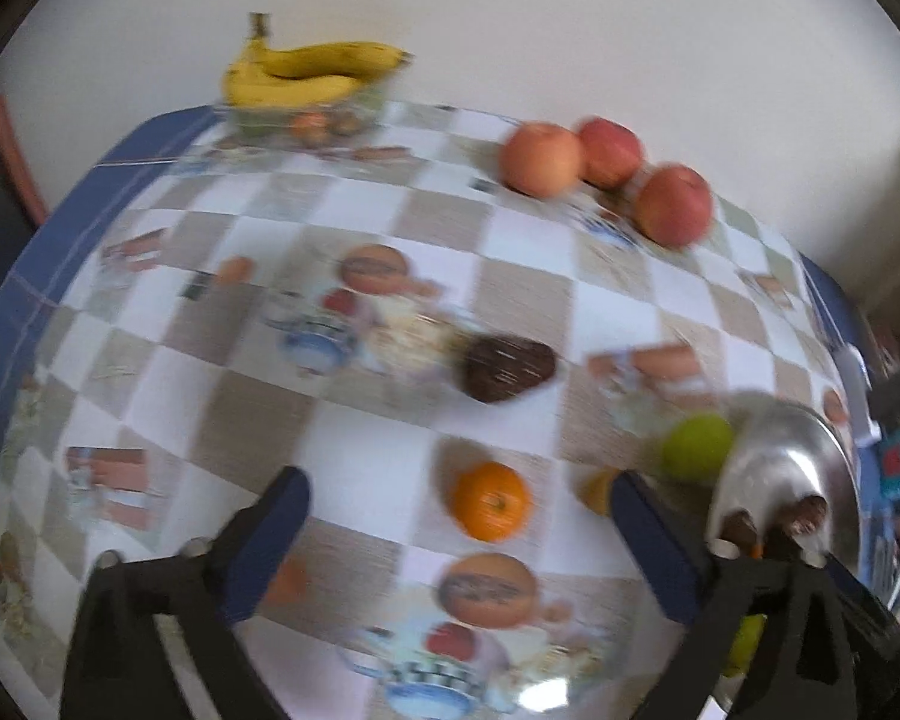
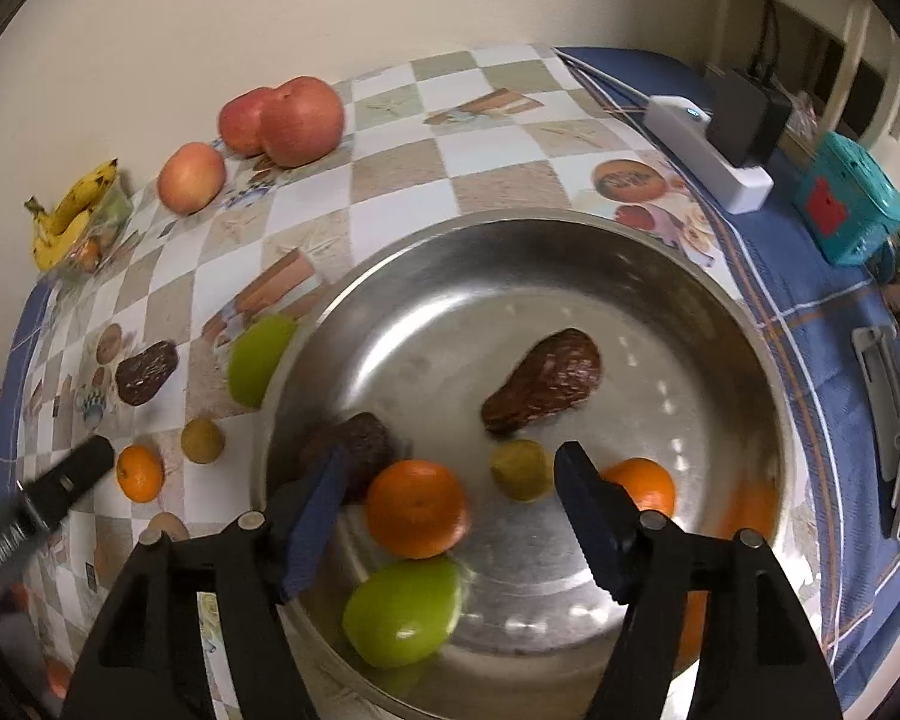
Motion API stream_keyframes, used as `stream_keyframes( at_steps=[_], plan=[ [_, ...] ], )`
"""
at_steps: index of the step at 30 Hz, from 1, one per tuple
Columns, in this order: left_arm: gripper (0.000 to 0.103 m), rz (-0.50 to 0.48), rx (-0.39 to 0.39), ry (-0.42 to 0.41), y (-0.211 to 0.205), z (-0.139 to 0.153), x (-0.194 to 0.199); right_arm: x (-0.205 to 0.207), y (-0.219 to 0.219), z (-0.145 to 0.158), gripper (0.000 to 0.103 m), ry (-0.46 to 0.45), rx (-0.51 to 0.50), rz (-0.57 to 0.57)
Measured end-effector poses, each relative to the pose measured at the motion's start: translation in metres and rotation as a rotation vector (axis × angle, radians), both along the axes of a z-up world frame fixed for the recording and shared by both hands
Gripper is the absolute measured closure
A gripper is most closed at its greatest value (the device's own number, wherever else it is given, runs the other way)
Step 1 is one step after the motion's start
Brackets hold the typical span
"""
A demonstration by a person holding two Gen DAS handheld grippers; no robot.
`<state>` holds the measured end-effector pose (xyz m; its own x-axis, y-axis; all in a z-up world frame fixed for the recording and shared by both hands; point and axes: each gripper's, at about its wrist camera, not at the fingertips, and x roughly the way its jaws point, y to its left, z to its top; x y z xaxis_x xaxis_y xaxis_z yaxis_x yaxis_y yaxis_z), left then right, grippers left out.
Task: Organize fruits
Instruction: 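Withdraw both tools from the bowl back toward the fruit pile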
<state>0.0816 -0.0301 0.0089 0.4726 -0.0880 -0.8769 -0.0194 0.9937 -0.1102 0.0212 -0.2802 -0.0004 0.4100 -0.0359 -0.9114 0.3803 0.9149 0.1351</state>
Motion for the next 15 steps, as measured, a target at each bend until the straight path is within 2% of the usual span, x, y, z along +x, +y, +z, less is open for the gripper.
stream_keyframes(
  at_steps=[2,7,11,15],
  plan=[
    [0.0,0.04,0.01,-0.014,0.013,0.003,0.002,0.001,0.006,0.001,0.009,-0.018,-0.012,0.012],
    [0.0,0.117,0.009,-0.038,0.047,0.006,0.008,0.004,0.02,0.009,0.009,-0.081,-0.019,0.041],
    [0.0,0.142,0.0,-0.037,0.065,0.004,0.012,0.009,0.032,0.01,0.009,-0.086,-0.041,0.062],
    [0.0,0.163,0.006,-0.059,0.079,0.006,0.015,0.017,0.046,0.012,0.009,-0.101,-0.003,0.105]
  ],
)
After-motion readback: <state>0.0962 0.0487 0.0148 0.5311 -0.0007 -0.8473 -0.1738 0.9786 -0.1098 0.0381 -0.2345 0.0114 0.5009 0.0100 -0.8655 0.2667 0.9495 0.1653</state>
